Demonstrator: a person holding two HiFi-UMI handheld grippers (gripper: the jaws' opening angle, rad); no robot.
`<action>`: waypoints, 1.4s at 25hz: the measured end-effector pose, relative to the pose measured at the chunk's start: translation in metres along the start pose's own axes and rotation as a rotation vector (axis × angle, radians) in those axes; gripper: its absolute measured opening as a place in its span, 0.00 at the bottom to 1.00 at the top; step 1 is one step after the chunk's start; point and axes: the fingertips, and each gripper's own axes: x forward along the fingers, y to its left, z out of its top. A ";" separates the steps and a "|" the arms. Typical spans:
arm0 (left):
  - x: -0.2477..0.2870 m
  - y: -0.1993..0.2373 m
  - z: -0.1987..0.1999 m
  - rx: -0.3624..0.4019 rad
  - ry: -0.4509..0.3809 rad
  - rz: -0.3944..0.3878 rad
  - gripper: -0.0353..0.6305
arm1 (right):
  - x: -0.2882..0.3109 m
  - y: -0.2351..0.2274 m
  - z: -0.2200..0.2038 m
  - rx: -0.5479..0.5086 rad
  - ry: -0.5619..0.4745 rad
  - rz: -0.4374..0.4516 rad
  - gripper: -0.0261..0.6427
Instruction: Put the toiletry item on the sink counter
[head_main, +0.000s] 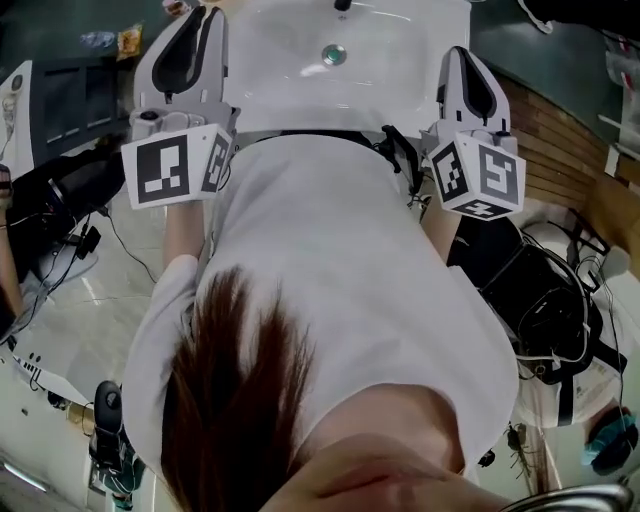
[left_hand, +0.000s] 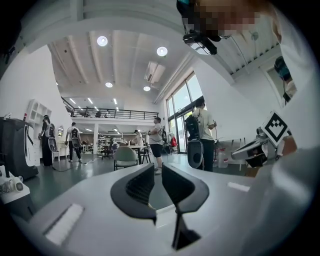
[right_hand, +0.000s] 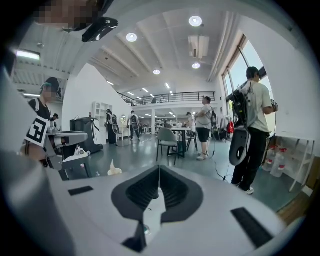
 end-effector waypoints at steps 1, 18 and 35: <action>-0.001 -0.002 0.001 -0.001 -0.002 0.002 0.14 | -0.001 0.000 -0.001 -0.002 0.000 0.004 0.06; -0.015 -0.102 -0.001 -0.055 0.026 0.007 0.07 | -0.056 -0.051 -0.019 -0.027 0.026 0.078 0.06; -0.045 -0.191 0.003 -0.074 0.041 -0.062 0.07 | -0.130 -0.079 -0.044 -0.010 0.011 0.101 0.06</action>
